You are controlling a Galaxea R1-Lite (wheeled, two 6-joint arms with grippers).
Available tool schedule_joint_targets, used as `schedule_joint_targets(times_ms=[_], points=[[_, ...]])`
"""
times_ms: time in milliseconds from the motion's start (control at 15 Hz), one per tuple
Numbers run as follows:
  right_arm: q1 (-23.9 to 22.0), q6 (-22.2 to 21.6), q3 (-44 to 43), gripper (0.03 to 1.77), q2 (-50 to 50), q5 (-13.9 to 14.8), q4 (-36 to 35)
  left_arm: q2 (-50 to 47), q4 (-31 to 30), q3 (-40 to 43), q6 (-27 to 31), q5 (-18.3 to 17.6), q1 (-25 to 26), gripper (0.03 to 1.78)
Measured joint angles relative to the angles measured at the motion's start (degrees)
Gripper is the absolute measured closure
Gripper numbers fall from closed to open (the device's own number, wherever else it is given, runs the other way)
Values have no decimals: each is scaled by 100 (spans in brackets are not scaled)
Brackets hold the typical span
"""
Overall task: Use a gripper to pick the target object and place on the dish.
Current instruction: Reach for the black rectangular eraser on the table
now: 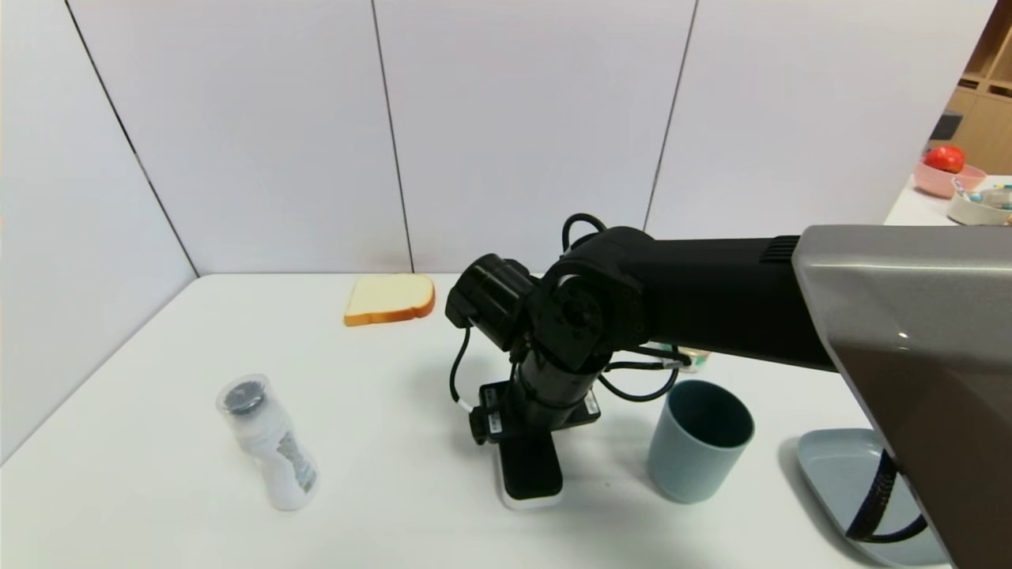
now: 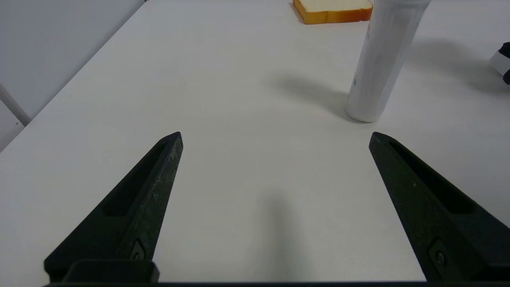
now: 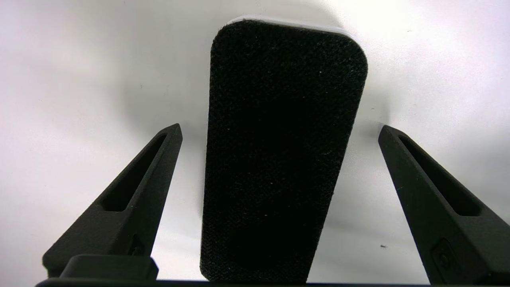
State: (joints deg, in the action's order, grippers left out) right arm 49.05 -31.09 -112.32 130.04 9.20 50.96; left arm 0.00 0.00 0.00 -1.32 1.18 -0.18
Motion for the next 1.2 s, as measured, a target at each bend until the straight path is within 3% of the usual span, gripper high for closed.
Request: schedule_joint_targets(times_ms=[867,1200], points=[[59,79,0,9,39,9,-7,0,0,0,2,0,0,12],[61,91,6,77,39,74,6,0,0,0,5,2,0,12]])
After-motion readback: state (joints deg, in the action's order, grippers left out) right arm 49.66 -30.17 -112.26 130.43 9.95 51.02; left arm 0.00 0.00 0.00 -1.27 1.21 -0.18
